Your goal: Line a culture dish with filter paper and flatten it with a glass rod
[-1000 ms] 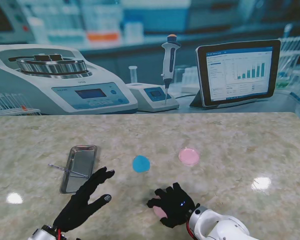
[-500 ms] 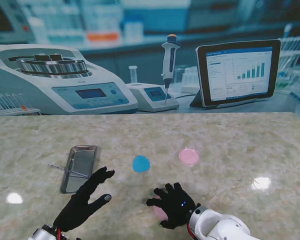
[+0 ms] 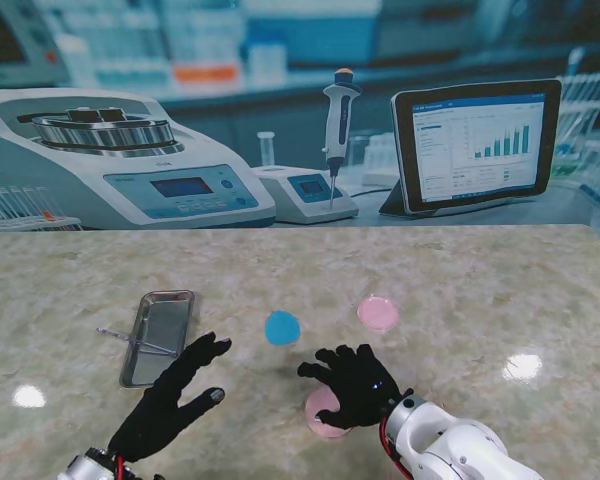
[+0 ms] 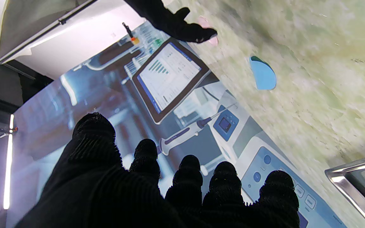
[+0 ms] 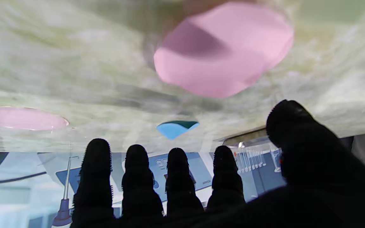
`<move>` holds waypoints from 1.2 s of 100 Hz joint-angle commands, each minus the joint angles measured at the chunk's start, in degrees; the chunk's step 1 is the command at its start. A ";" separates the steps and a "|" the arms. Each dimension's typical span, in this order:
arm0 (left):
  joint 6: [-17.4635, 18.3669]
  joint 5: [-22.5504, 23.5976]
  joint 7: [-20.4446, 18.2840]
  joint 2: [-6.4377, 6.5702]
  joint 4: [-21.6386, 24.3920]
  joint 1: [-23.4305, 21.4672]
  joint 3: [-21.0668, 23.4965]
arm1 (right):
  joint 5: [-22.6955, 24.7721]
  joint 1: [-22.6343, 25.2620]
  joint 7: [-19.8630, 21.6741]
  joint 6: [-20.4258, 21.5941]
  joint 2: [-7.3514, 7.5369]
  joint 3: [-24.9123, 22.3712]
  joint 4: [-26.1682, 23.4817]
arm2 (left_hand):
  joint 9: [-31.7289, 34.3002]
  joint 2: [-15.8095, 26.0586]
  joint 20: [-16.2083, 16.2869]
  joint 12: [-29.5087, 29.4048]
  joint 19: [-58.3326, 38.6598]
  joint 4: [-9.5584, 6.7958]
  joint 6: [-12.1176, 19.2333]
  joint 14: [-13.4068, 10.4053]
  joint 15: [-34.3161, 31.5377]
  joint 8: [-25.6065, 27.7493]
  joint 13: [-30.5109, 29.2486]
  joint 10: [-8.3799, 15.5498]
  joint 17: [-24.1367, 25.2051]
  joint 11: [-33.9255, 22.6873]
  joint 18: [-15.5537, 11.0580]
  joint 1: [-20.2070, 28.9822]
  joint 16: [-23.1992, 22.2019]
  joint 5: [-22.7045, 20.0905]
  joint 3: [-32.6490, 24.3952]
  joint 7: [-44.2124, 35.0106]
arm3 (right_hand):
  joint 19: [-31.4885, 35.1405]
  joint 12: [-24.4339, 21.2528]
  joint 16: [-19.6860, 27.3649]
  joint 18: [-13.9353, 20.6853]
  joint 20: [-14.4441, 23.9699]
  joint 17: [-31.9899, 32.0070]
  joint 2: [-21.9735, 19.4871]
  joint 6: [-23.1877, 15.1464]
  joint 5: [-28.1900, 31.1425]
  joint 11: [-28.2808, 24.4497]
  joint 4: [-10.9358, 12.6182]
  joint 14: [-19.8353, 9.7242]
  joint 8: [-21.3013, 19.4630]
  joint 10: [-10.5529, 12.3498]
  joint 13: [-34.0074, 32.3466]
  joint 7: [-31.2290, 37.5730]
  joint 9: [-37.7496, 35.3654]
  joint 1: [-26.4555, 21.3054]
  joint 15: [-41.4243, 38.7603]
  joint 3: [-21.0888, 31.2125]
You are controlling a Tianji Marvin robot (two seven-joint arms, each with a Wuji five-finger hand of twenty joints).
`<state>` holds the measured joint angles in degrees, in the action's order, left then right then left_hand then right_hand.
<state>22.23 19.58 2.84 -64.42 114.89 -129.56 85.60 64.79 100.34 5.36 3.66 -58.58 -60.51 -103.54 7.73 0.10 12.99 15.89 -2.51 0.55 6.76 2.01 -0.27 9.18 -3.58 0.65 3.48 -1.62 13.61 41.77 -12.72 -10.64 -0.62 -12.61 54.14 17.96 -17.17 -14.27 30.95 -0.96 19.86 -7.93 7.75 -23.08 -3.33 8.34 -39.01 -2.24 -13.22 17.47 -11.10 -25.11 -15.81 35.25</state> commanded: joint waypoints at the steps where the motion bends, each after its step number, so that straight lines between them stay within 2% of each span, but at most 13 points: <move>1: -0.06 0.35 -0.30 0.04 0.11 -0.18 -0.19 | -1.20 -2.02 -0.11 -0.77 -0.52 0.16 0.34 | -0.56 1.46 0.53 2.16 1.90 -0.49 0.76 0.01 -0.32 0.58 1.53 1.08 0.31 -0.48 -0.34 0.71 -0.74 -0.56 1.09 -0.73 | -1.11 0.38 0.03 -0.08 -0.46 0.19 -1.99 0.92 0.43 -0.58 1.20 -0.61 -0.69 0.44 -1.07 -0.74 0.66 -0.78 -1.10 0.02; 33: -0.71 1.62 -0.66 0.19 -0.01 0.51 -0.14 | -6.56 -12.01 -1.03 -2.86 -1.37 4.89 6.60 | -0.52 1.35 0.57 2.17 1.87 -0.49 0.74 -0.01 -0.34 0.61 1.50 1.07 0.31 -0.52 -0.37 0.79 -0.80 -0.61 1.07 -0.80 | -0.98 0.48 -0.01 -0.30 -0.51 -0.04 -1.23 1.12 0.23 -2.49 1.51 -0.80 -0.45 0.84 -1.74 -0.50 0.61 -0.98 -1.30 0.75; 76: -1.57 5.34 -1.18 0.42 -0.37 2.69 1.58 | -14.56 -27.07 -4.38 -5.00 -3.31 16.35 20.61 | -0.30 1.08 0.69 2.27 1.78 -0.46 0.88 0.01 -0.52 0.71 1.49 0.92 0.33 -0.90 -0.31 0.91 -1.15 -0.74 1.06 -0.99 | -0.46 0.60 -0.48 -0.30 -0.46 -0.32 -0.36 0.70 0.44 -4.02 1.41 -0.93 -0.20 1.03 -2.39 -0.03 0.73 -0.39 -2.23 1.84; 96: -2.78 6.38 -1.69 0.51 -0.66 3.39 2.38 | -17.77 -31.47 -6.21 -5.63 -4.54 20.81 25.63 | -0.26 1.10 0.80 2.20 1.72 -0.46 0.87 -0.02 -0.52 0.75 1.49 0.87 0.35 -1.03 -0.29 0.95 -1.28 -0.78 1.00 -1.06 | -0.23 0.44 -0.70 -0.21 -0.48 -0.24 -0.11 0.27 -0.54 -3.99 1.22 -0.70 -0.13 0.90 -2.08 -0.07 0.87 0.33 -2.58 1.59; 120: -2.96 6.28 -1.98 0.57 -0.81 3.55 2.19 | -20.23 -36.52 -6.62 -5.71 -5.74 25.93 30.12 | -0.25 1.12 0.82 2.15 1.74 -0.45 0.87 0.01 -0.50 0.76 1.49 0.89 0.36 -1.07 -0.29 0.92 -1.32 -0.83 1.03 -1.07 | -0.27 -0.73 -0.79 0.30 -0.59 0.22 3.22 -1.37 -2.56 -1.26 0.33 -0.82 0.09 1.01 -0.66 -1.18 1.21 2.55 -2.33 0.52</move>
<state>19.39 25.87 1.15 -63.94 114.13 -125.70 87.89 44.94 64.71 -1.57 -2.02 -63.53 -35.10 -74.18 7.73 0.10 12.99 15.89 -2.51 0.55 6.76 2.01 -0.55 9.21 -3.58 0.65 3.48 -2.22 13.61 41.78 -13.29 -10.65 -0.62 -12.89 54.08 17.94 -17.30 -14.27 30.95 -1.54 20.85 -7.98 7.15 -25.59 -2.94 8.12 -39.01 -1.93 -14.44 17.33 -11.10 -24.46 -17.19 36.05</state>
